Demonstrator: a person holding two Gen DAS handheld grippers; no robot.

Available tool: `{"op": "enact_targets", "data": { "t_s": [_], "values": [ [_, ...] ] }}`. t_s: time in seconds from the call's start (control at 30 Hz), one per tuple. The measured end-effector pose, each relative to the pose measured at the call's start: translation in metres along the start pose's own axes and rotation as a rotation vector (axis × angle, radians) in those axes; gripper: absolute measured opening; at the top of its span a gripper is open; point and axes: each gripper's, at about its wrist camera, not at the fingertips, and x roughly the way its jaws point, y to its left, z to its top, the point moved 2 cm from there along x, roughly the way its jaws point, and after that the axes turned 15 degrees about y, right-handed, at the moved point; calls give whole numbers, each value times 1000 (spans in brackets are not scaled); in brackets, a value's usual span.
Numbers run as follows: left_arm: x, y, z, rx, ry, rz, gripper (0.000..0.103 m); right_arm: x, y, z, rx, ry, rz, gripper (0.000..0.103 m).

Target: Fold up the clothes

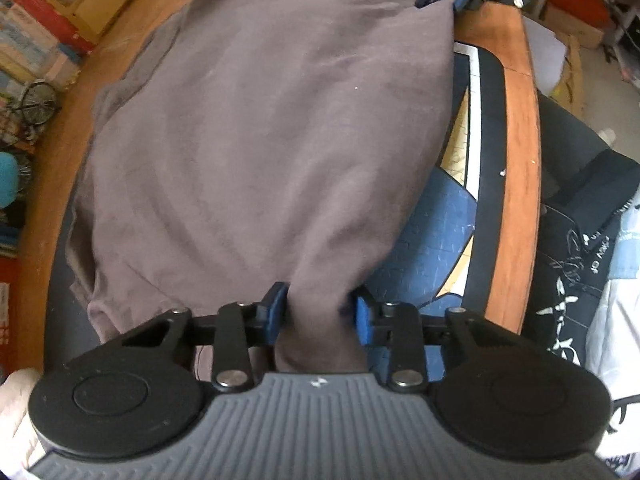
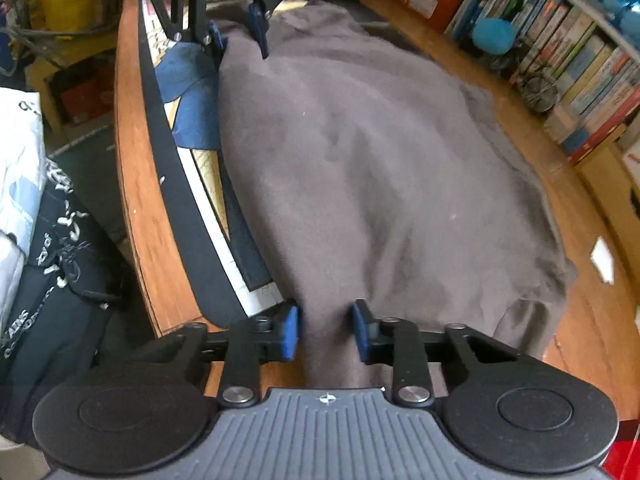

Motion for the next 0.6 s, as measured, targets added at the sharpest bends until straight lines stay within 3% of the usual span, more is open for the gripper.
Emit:
{"op": "enact_targets", "data": {
  "t_s": [0.13,0.23,0.43,0.6],
  "values": [
    [-13,4,-11,-78,-52,32,21,-15,4,1,52,-60,-92,9],
    [-24,16,-14,-164,-103,44,16,-26,3,4,100,-99,-165,9],
    [-48,54,-4,-295,-195,91,12,-59,-18,25,167,-202,-301,8],
    [-67,114,14,-413,-223,123,12,-64,-55,57,209,-261,-403,8]
  ]
}}
